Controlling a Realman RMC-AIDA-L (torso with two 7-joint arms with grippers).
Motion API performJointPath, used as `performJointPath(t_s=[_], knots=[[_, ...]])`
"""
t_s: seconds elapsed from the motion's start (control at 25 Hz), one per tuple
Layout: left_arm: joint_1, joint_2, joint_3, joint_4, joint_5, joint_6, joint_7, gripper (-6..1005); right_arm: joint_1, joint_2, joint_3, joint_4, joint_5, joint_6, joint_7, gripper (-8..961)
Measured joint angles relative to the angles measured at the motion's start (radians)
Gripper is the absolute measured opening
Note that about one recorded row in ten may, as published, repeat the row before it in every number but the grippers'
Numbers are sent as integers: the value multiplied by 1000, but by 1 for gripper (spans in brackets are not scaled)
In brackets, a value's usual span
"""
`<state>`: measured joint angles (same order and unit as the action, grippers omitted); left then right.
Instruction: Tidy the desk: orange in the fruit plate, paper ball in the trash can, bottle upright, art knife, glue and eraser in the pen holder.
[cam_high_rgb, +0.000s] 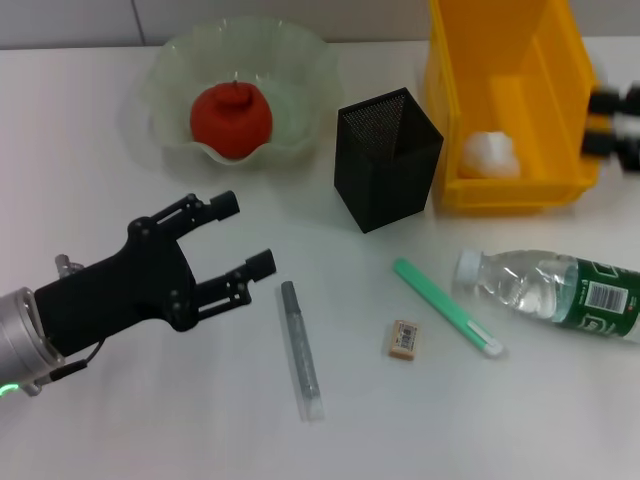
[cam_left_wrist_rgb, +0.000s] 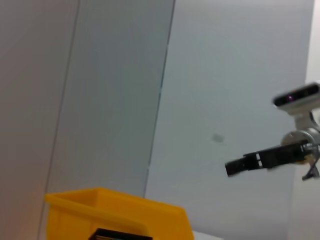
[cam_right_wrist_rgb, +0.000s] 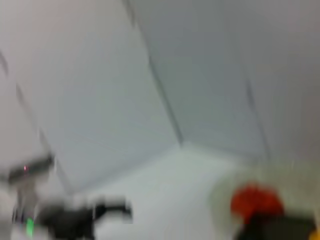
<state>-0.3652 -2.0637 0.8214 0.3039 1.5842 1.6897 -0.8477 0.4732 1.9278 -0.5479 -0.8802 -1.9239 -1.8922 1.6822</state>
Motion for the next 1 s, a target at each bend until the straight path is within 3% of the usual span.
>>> performJointPath(t_s=[0.12,0.36,0.48,0.52,0.56,0.6,0.64,0.84,1.0], knots=[[0,9,49,9,0,0,1,799,63,-18,-85,-159,-239,-82,125,751],[-3,14,61,9,0,-13,-6,798,165,-20,-209,-197,-514,-93,212,751],[-1,13,56,9,0,-18,-7,798,209,-1,-256,-201,-633,-92,216,751],[0,11,55,9,-3,-20,-7,798,229,18,-288,-213,-699,-89,217,751],[1,11,55,9,-4,-20,-7,798,229,18,-288,-213,-699,-89,217,751],[1,10,55,9,-5,-21,-7,798,241,49,-316,-242,-770,-65,219,751],[1,10,54,9,-6,-22,-7,797,241,49,-316,-242,-770,-65,219,751],[2,8,53,4,-7,-24,-7,797,239,125,-358,-338,-882,-3,212,751],[1,7,53,3,-8,-24,-7,796,234,135,-395,-340,-892,19,209,751]])
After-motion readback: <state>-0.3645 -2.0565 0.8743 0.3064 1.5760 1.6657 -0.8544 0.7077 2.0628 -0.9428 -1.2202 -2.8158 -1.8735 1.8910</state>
